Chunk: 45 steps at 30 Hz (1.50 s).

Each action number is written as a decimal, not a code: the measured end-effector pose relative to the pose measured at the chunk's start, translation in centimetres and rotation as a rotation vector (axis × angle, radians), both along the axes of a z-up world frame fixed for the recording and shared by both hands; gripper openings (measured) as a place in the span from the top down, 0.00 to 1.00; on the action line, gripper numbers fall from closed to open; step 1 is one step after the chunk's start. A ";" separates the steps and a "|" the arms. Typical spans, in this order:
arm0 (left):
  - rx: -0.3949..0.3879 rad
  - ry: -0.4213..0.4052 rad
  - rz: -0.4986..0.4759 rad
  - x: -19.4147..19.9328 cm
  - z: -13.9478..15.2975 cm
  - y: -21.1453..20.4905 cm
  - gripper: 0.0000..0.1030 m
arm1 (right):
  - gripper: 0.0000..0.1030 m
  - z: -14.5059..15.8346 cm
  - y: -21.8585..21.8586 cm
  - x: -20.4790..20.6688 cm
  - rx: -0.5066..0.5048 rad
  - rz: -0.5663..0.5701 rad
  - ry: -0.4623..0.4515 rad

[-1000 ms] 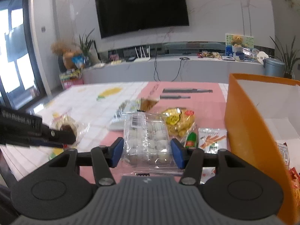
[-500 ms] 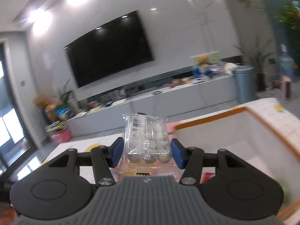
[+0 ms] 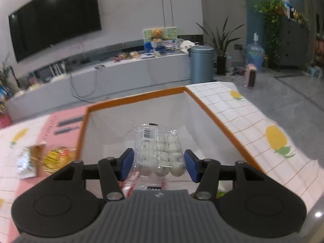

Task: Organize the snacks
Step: 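Carry the white-ball tray into the box and open the right tool while left lifts the small red bag, then lower the small red bag into the box and open the left tool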

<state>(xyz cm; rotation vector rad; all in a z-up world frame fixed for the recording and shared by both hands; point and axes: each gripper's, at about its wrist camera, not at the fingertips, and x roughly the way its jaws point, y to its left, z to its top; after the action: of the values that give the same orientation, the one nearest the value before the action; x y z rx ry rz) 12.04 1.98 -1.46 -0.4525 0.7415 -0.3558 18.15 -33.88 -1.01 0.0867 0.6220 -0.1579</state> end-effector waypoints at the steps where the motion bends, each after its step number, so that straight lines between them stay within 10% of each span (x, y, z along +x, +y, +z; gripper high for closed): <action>1: 0.002 0.000 -0.003 0.0 0.0 -0.1 0.68 | 0.45 -0.2 -0.2 0.2 -0.013 -0.011 0.014; 4: 0.006 0.002 -0.005 0.0 0.0 -0.2 0.68 | 0.27 -0.4 -1.2 0.2 0.020 -0.044 0.006; 29: 0.091 -0.092 -0.168 4.4 3.9 -13.7 0.68 | 0.22 4.9 -4.4 -4.6 0.162 -0.005 -0.213; 45: 0.157 -0.035 -0.325 8.1 0.0 -23.6 0.68 | 0.22 5.4 -7.4 -5.5 0.302 -0.140 -0.250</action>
<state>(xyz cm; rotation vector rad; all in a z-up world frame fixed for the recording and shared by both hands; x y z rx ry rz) 20.15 -21.61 -1.43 -0.1760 0.8035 -0.6033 12.70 -41.29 4.35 0.4364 0.3858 -0.1842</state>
